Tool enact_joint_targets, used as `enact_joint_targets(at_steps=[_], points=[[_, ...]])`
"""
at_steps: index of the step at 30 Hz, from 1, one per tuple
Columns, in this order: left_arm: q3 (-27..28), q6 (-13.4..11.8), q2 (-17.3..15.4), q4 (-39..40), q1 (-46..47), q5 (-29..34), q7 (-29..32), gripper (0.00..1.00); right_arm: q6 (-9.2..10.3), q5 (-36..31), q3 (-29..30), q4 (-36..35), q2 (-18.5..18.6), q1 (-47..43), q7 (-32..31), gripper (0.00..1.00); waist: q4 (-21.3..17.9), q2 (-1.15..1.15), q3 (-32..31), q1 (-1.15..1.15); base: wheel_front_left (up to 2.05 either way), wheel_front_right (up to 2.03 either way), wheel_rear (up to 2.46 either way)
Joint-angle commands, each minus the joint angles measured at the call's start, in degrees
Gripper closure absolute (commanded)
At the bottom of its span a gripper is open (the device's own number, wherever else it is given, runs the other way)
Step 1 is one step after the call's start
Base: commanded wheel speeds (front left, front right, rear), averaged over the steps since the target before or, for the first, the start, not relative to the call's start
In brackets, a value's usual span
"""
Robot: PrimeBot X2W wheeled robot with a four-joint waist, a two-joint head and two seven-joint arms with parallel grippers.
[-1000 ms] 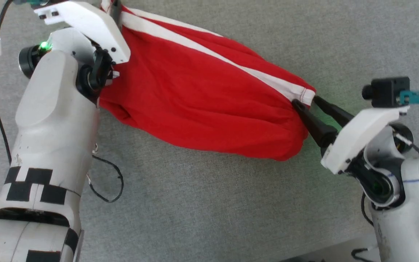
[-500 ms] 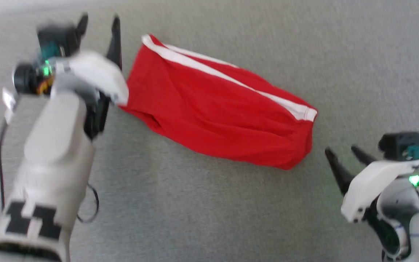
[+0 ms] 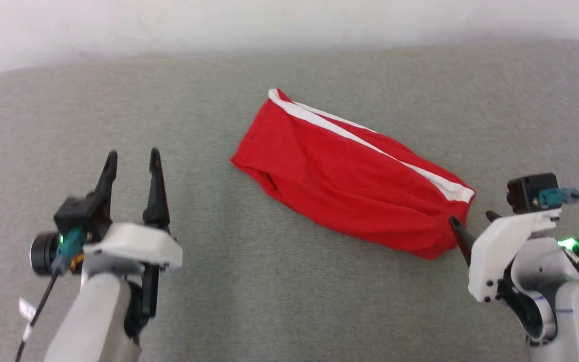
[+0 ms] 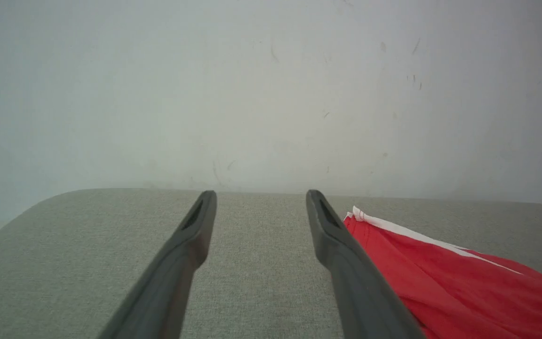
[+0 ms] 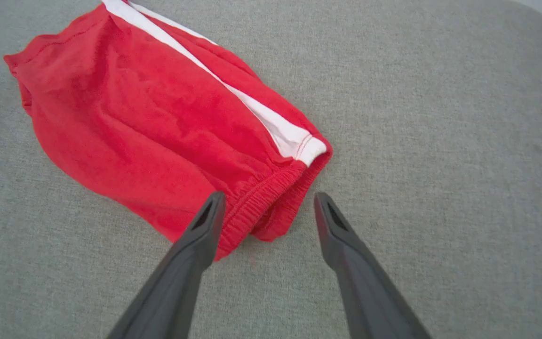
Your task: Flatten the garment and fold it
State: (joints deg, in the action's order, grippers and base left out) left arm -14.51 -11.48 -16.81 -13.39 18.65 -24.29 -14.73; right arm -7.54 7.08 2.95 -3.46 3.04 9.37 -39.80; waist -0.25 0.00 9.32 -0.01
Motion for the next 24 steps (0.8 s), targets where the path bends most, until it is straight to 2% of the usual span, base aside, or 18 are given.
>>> enact_joint_targets(at_steps=[1,6,13,18,23,24], points=[[0.23,-0.39,-0.21,0.79,-0.74,-0.16,-0.24,0.00,0.05,-0.36,-0.02,0.53,-0.15,0.91,-0.13,0.00,1.94,0.00,-1.71,0.01,0.00,0.00,0.00],[-0.30,-1.47,-0.50,6.28,-5.21,-0.23,0.79,0.00,0.05,-4.57,0.75,7.74,-0.15,4.00,-2.34,0.00,3.65,0.00,-1.44,0.01,0.00,0.00,0.00],[-1.39,-2.14,-0.26,9.62,-6.63,-0.24,2.20,0.00,0.05,-6.81,3.50,16.81,-0.15,5.77,-5.05,0.00,5.26,0.00,-0.64,0.01,0.00,0.00,0.00],[-2.35,-1.88,0.18,9.56,-6.66,-0.34,2.37,0.00,0.05,-6.85,4.82,21.73,-0.15,6.10,-4.70,0.00,5.64,0.00,-0.38,0.01,0.00,0.00,0.00],[-2.78,-1.62,0.31,8.96,-6.50,-0.66,2.55,0.00,0.05,-7.19,3.83,25.31,-0.16,7.09,-1.74,0.00,5.72,0.00,-0.29,0.01,0.00,0.00,0.00],[-2.81,-1.62,0.30,8.89,-6.54,-0.75,2.59,0.00,0.05,-7.26,3.65,25.98,-0.16,7.31,-1.32,0.44,5.69,0.00,-0.28,0.01,0.00,0.00,0.00]])
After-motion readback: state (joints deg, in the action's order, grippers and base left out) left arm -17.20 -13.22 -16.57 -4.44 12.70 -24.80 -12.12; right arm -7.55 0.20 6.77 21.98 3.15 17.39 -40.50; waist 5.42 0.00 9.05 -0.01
